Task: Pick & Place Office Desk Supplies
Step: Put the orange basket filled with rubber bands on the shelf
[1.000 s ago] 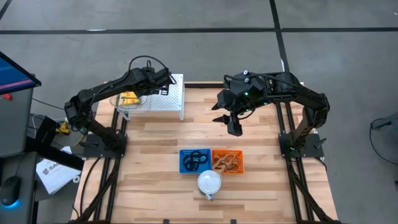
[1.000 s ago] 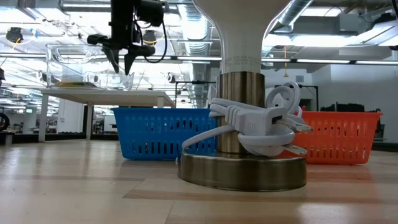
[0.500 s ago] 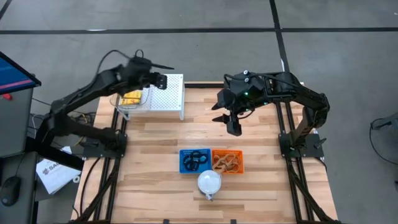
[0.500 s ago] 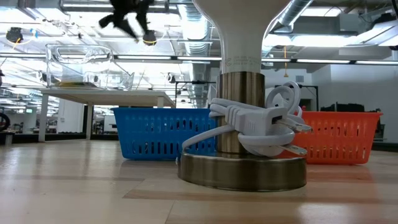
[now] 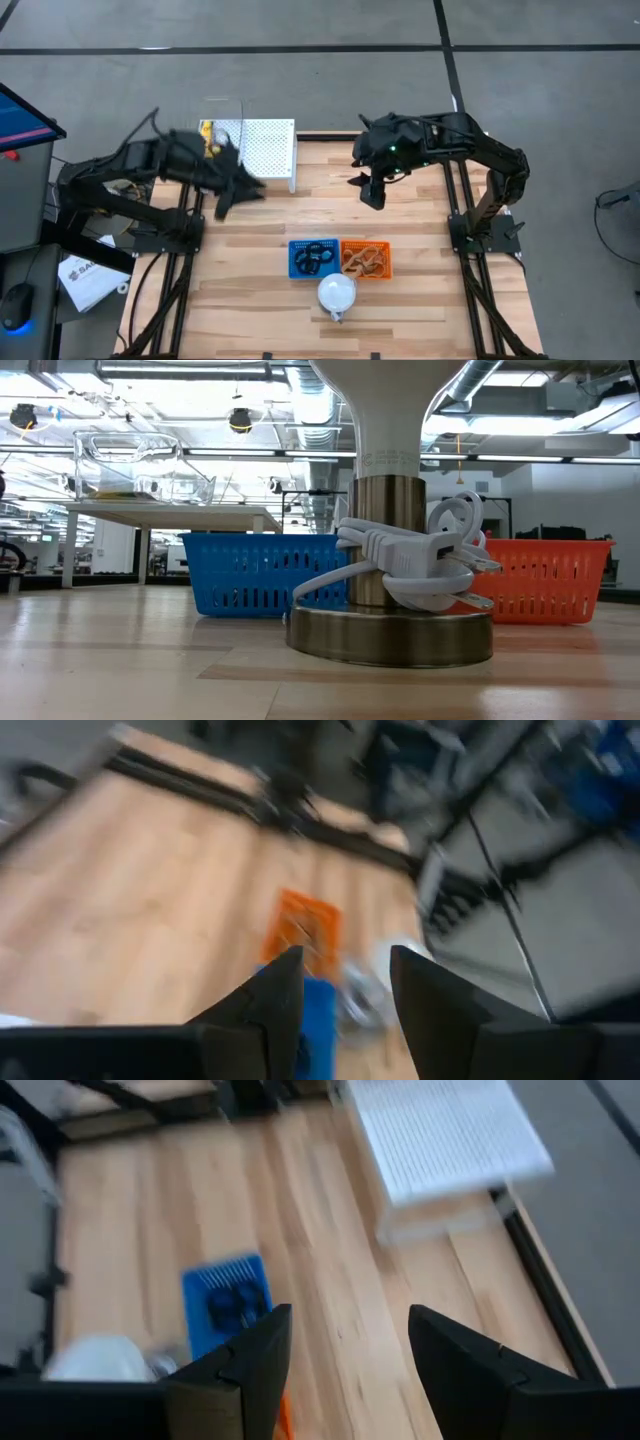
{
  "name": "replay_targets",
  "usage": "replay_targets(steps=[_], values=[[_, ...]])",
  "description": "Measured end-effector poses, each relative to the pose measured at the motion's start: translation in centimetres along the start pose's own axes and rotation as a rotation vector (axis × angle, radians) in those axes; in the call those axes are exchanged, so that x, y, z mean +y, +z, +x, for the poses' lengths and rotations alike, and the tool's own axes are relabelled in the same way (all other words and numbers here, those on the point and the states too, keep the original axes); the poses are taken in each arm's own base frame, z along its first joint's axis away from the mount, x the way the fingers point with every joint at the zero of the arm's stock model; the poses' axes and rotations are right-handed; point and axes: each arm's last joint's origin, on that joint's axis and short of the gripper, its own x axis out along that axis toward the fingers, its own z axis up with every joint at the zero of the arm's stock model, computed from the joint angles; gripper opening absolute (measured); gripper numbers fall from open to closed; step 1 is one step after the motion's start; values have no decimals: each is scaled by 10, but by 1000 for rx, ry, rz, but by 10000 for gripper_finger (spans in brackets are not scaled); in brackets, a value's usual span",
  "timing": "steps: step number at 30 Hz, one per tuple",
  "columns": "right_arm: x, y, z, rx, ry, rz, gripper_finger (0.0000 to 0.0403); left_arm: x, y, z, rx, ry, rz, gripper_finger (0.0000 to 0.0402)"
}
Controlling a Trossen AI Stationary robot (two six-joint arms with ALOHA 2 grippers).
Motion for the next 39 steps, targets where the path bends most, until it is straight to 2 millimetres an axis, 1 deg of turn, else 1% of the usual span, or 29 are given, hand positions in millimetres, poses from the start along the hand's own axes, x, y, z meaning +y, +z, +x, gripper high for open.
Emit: replay_targets(steps=[3,6,8,10,12,14,16,19,22,25,27,30,33,36,39], values=[[-1,-13,6,132,-60,32,198,-19,-17,11,94,-85,53,140],[8,-23,13,184,-64,40,198,-37,-37,19,172,-129,89,140],[18,-34,15,227,-56,15,198,-48,-47,21,199,-138,112,140],[24,-50,19,277,-95,-8,198,-55,-58,20,249,-117,142,140],[30,-68,30,317,-122,-22,198,-61,-64,17,248,-89,161,140],[32,-82,43,280,-104,20,198,-65,-66,16,219,-52,181,140],[33,-97,57,256,-50,59,198,-68,-68,14,202,-27,204,140],[32,-121,89,269,-7,85,198,-68,-68,14,178,8,242,140],[28,-145,123,313,-2,69,198,-66,-67,14,143,69,271,140],[28,-168,154,386,38,3,198,-64,-65,11,114,99,297,140],[29,-181,169,422,76,-30,198,-65,-64,11,105,98,296,140],[32,-198,179,457,115,-53,198,-65,-65,11,105,99,281,140],[32,-214,183,453,124,-68,198,-66,-65,11,105,96,260,140],[31,-221,183,426,137,-67,198,-66,-65,11,100,95,250,140],[30,-228,186,439,135,-77,198,-66,-65,11,100,96,238,140]])
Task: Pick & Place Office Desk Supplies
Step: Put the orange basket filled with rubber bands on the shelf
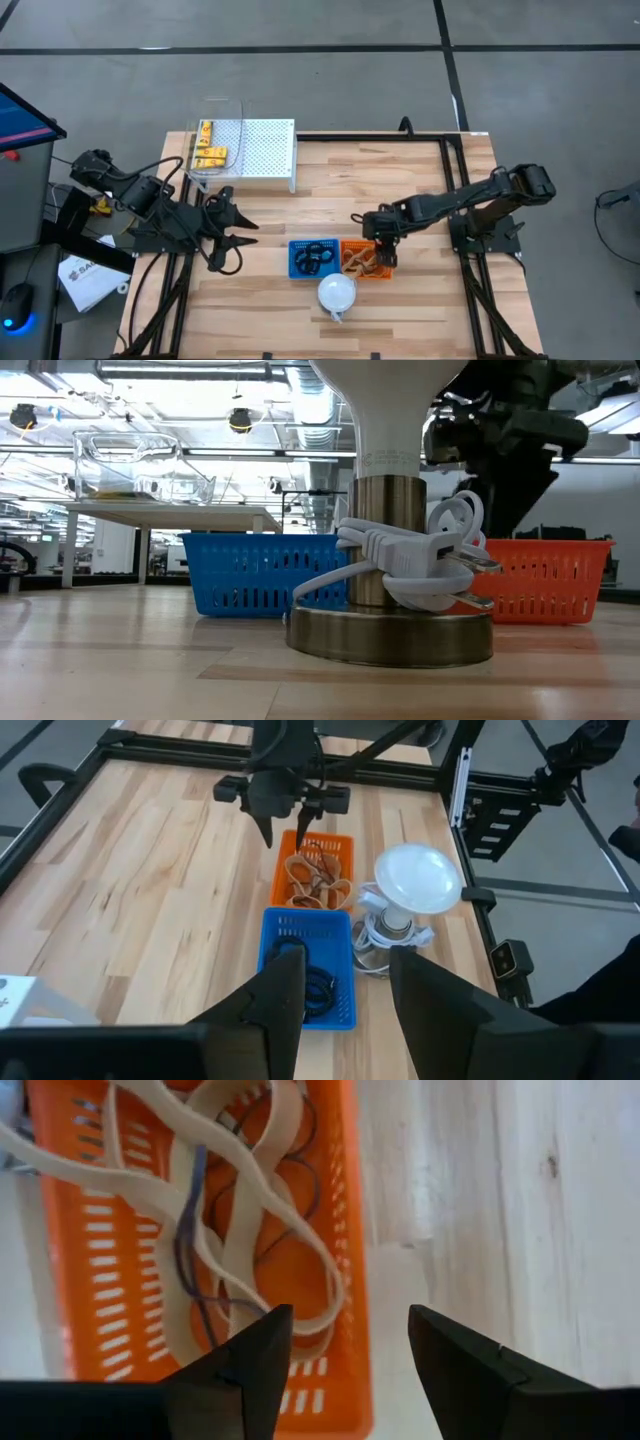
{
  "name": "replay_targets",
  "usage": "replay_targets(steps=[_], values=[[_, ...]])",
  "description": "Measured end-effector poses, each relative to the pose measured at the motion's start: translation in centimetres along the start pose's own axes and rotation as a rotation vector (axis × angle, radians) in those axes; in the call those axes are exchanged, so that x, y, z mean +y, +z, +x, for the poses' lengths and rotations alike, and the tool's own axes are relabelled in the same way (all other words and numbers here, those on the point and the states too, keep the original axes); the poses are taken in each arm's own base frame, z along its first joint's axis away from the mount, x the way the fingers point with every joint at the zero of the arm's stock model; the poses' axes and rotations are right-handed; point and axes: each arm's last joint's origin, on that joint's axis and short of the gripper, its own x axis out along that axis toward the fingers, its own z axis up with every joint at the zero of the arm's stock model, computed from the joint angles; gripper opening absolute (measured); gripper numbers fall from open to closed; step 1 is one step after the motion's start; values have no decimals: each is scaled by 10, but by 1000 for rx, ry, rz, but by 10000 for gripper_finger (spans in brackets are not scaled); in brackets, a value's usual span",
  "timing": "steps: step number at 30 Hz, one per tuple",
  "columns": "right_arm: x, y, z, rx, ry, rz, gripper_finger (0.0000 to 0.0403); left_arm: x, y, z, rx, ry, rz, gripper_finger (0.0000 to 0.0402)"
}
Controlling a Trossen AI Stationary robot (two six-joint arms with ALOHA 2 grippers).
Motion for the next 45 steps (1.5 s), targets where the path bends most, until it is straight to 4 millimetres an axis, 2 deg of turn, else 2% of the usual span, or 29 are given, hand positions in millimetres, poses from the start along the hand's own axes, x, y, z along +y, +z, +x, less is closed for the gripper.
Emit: replay_targets(steps=[5,15,23,34,36,40,45], values=[[-1,0,3,-6,-19,-45,182,0,0,0,-5,0,-4,140],[-17,7,3,-35,-20,-87,119,0,1,0,-12,10,-37,140],[-17,7,3,-35,28,-121,108,0,1,0,-12,9,-48,140],[-18,11,33,25,14,-134,103,0,1,0,-12,8,-49,140],[-18,11,33,23,11,-127,87,0,1,0,-17,6,-54,140],[-19,11,30,16,9,-123,16,0,1,0,-16,6,-57,140],[-32,12,18,-13,-36,-71,5,0,1,0,-16,6,-57,140]])
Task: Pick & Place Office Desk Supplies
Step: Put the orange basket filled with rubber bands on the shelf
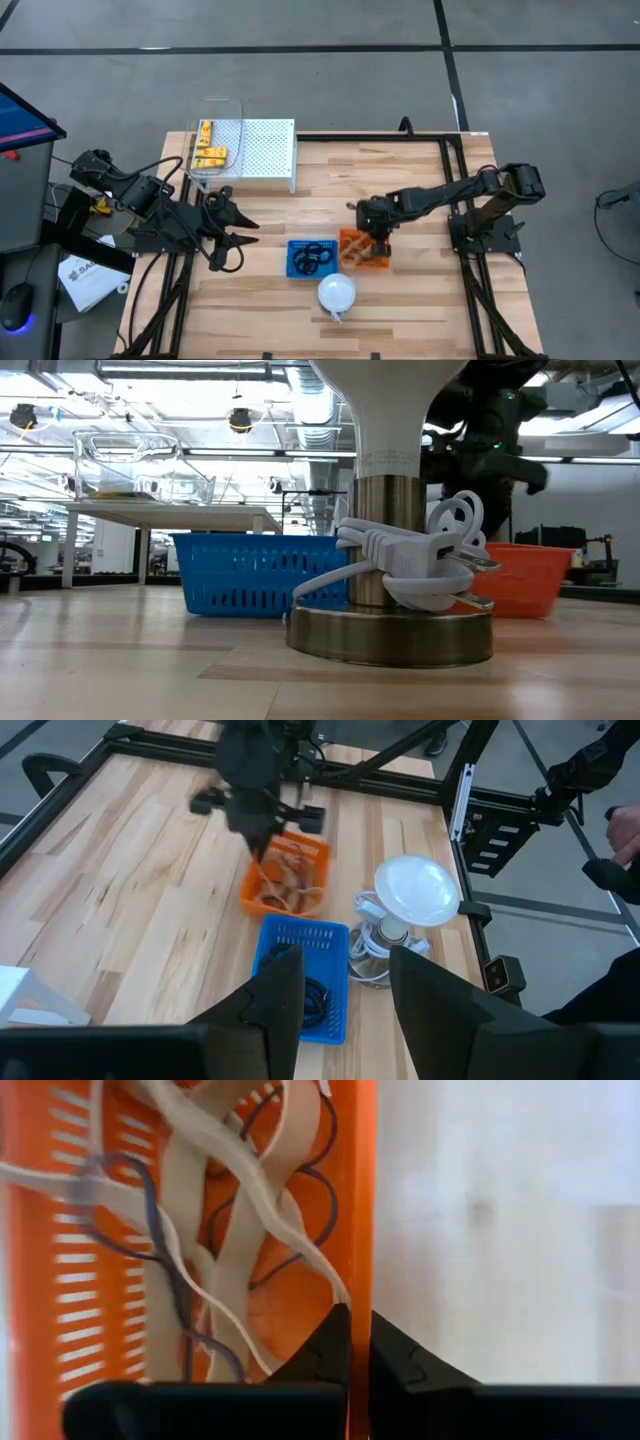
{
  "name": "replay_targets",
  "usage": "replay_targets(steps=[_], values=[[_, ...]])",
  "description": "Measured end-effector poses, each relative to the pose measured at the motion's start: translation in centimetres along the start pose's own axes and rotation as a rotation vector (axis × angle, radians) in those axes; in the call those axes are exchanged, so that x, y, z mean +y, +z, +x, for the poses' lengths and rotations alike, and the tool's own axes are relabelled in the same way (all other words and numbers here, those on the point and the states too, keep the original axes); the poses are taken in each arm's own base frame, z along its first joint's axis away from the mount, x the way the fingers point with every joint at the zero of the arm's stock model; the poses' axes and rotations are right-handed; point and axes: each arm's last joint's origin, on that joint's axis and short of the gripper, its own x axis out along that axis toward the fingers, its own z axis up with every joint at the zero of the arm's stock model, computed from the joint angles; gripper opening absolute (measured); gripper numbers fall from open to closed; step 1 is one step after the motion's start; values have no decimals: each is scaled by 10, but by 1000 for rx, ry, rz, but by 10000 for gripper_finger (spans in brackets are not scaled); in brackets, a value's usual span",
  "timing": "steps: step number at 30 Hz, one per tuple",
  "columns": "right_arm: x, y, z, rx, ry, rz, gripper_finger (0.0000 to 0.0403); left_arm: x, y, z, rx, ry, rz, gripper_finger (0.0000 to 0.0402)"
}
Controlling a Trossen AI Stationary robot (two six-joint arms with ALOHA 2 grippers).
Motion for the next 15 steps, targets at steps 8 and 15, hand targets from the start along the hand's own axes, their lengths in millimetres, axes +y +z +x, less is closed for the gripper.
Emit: replay_targets(steps=[8,15], values=[[-39,17,-37,-112,-62,73,3,0,0,0,-2,10,1,140],[-58,37,-71,-147,-52,51,2,3,-4,8,-5,42,-10,140]])
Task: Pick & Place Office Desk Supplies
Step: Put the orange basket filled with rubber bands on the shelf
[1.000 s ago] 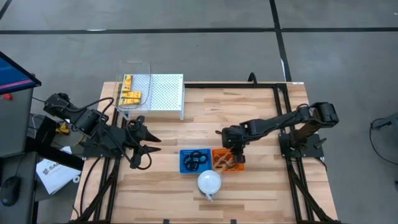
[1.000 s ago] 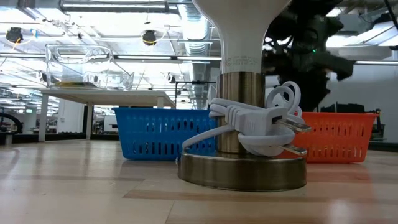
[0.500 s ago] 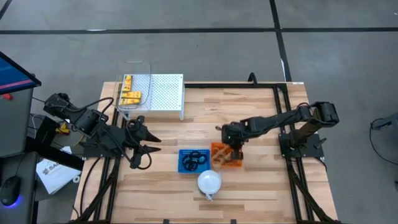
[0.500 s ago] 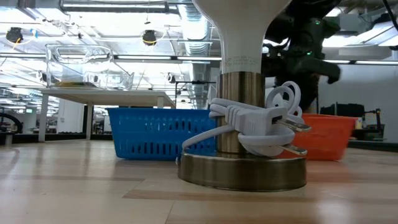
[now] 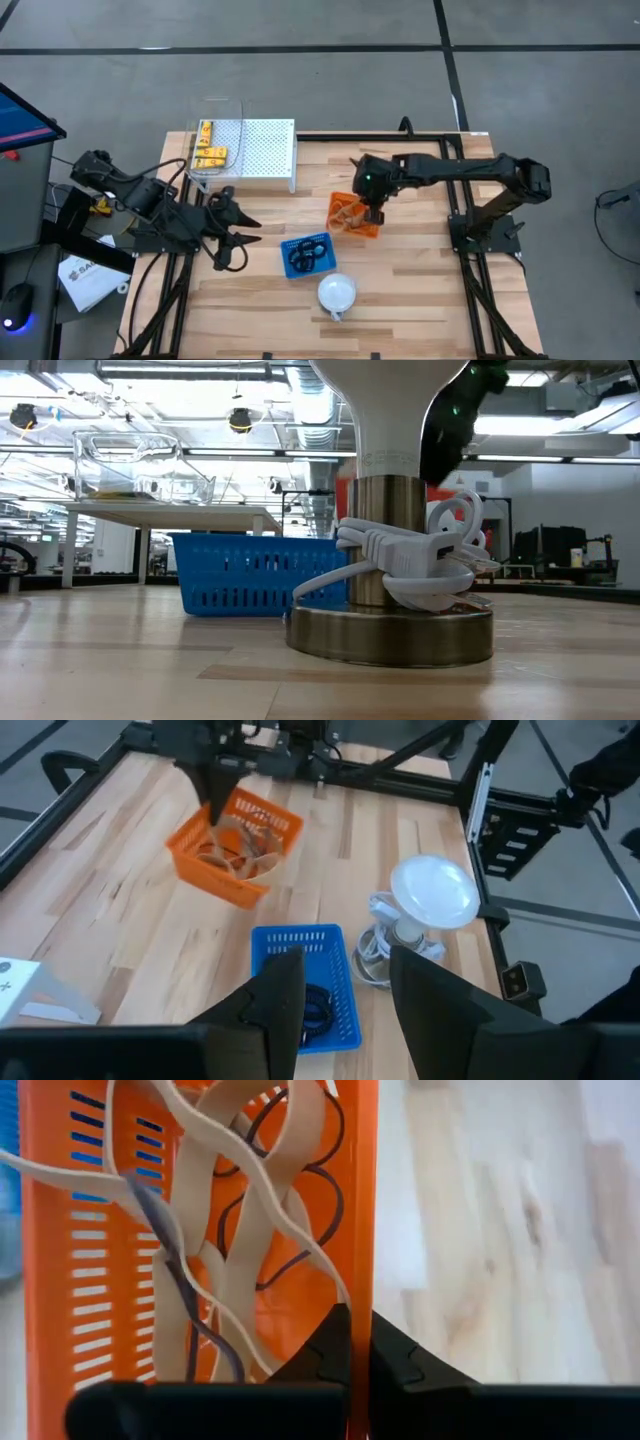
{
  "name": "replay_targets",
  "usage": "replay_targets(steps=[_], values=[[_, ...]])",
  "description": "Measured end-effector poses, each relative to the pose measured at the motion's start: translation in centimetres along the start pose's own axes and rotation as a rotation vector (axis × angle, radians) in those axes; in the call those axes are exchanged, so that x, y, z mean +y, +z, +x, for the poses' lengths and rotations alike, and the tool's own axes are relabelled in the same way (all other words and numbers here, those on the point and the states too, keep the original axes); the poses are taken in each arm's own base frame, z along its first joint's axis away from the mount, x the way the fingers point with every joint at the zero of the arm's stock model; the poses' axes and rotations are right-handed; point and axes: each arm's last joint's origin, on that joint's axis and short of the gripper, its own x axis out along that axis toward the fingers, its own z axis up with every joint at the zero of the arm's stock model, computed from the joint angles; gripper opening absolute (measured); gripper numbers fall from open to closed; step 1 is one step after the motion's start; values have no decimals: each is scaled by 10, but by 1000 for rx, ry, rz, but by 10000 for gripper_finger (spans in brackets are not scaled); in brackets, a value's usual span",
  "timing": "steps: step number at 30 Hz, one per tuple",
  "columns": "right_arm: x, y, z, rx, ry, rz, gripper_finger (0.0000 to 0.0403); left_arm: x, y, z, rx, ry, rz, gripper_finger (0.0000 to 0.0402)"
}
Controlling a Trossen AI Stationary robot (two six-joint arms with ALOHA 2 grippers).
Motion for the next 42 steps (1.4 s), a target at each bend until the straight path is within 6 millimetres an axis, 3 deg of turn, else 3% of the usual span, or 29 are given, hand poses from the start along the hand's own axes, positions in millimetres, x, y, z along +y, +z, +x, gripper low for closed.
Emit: replay_targets(steps=[4,8,13,19,24,31,38,42], values=[[-3,14,-22,-18,75,6,1,6,6,11,-40,39,44,140],[-3,26,-43,-36,84,2,1,10,17,23,-85,41,207,140],[-3,32,-57,-53,108,25,1,15,28,50,-79,-16,335,140],[-8,34,-56,-59,104,73,0,21,53,76,-61,15,419,140],[5,40,-49,-75,151,43,0,39,70,93,-50,85,400,140],[23,52,-46,-107,144,-13,0,55,68,117,37,50,403,140],[23,64,-55,-153,112,-30,0,61,68,131,45,52,359,140],[23,66,-50,-149,114,-29,0,60,71,131,7,22,342,140]])
